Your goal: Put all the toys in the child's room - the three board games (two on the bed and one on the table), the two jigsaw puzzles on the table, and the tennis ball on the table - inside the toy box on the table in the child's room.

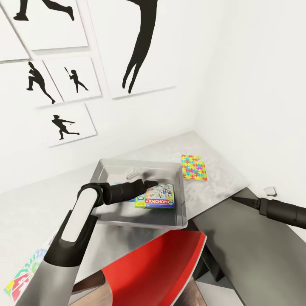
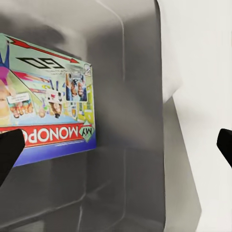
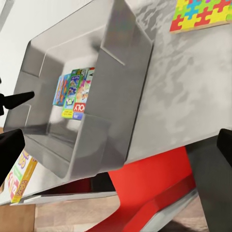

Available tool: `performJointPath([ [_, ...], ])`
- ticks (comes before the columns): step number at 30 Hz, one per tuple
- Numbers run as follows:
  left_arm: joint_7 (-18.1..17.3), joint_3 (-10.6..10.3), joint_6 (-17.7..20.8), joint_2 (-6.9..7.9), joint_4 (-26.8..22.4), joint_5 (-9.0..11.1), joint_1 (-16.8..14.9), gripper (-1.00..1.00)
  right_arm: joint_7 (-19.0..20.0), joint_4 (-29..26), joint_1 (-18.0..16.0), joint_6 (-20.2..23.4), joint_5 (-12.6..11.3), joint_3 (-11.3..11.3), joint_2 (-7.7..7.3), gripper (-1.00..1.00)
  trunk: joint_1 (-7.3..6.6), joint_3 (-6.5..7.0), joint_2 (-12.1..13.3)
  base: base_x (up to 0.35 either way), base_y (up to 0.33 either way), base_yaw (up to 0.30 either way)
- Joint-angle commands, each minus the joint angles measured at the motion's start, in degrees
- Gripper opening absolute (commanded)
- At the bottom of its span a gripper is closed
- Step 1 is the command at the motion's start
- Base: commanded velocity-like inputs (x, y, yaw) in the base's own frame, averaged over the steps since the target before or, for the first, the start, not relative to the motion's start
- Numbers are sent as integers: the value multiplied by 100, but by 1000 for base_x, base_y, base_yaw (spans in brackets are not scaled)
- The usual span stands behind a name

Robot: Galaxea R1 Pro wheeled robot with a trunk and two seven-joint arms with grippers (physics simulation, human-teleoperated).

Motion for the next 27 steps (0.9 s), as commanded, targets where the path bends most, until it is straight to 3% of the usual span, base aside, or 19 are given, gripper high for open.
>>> performJointPath([
  [1,96,-23,10,-18,-17,56,1,100,44,0,-4,24,37,-13,-1,100,3,-9,-10,0,0,0],
  [10,125,-91,15,-63,-50,61,11,100,52,0,1,24,38,-32,2,100,3,-9,-10,0,0,0],
  [27,-454,-73,10,-36,-65,59,28,100,62,-6,3,24,38,-40,1,100,3,-9,-10,0,0,0],
])
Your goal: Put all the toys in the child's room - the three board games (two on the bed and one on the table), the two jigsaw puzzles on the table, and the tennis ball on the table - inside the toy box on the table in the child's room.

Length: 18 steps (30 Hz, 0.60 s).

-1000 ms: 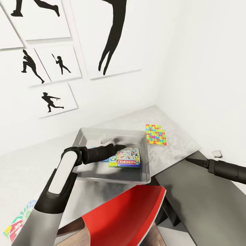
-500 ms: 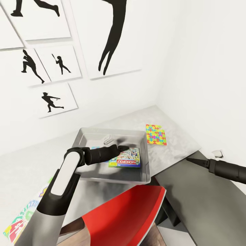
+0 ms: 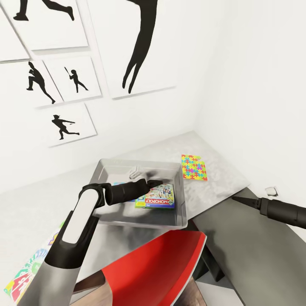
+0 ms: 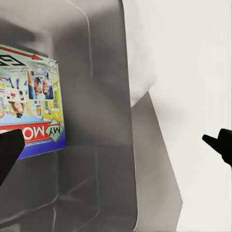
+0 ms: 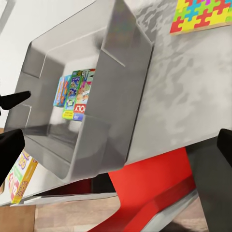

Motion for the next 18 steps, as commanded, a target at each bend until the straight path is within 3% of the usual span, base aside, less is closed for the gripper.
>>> performJointPath([
  [1,-21,1,11,5,-5,56,3,100,48,0,-6,24,37,-7,-1,100,3,-9,-10,0,0,0],
  [8,-421,-38,0,20,0,12,80,100,57,-2,-5,24,37,-67,-8,100,3,-9,-10,0,0,0],
  [18,-650,-16,-4,25,-3,-21,126,100,60,-3,-5,24,31,-192,-5,100,3,-9,-10,-9,0,0],
])
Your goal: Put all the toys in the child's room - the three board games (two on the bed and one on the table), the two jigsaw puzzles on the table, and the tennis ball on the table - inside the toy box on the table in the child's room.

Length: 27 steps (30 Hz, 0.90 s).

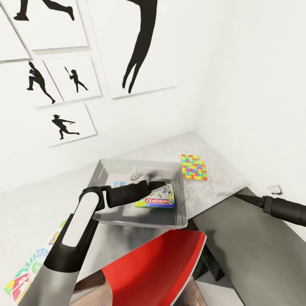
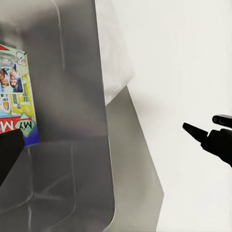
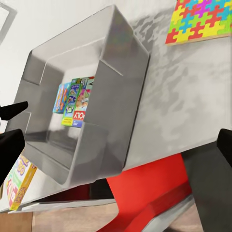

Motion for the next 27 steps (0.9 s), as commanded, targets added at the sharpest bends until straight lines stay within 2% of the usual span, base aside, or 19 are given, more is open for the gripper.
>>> performJointPath([
  [1,43,7,13,-3,-5,53,0,100,45,1,-3,24,35,-18,-1,100,2,-9,-10,-104,0,0],
  [12,-47,28,12,-16,-6,53,8,100,46,1,-5,24,34,-49,1,100,2,-9,-10,-211,0,31],
  [19,-231,58,12,-1,-5,84,9,100,46,1,-4,24,33,-55,1,100,2,-9,-10,-110,0,206],
  [27,-566,308,15,14,-2,99,50,100,46,1,-5,24,33,-57,1,100,2,-9,-10,-37,0,265],
])
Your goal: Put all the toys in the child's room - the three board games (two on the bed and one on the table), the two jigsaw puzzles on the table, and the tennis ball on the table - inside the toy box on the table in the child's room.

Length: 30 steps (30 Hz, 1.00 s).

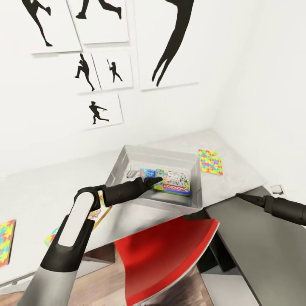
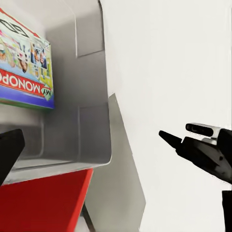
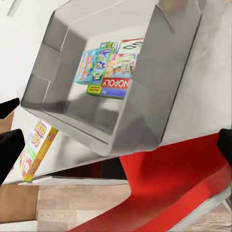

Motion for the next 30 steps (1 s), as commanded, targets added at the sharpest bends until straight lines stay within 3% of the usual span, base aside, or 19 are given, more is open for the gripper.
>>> performJointPath([
  [1,-9,48,15,-2,-1,60,26,100,45,0,-3,23,35,-9,-1,100,3,-9,-10,-19,0,280],
  [14,-340,209,13,-7,0,64,223,100,45,0,-3,23,35,-9,-1,100,3,-9,-10,-8,0,248],
  [30,-408,240,16,-11,1,65,248,100,45,0,-3,23,40,-22,-1,100,3,-9,-10,-57,72,56],
])
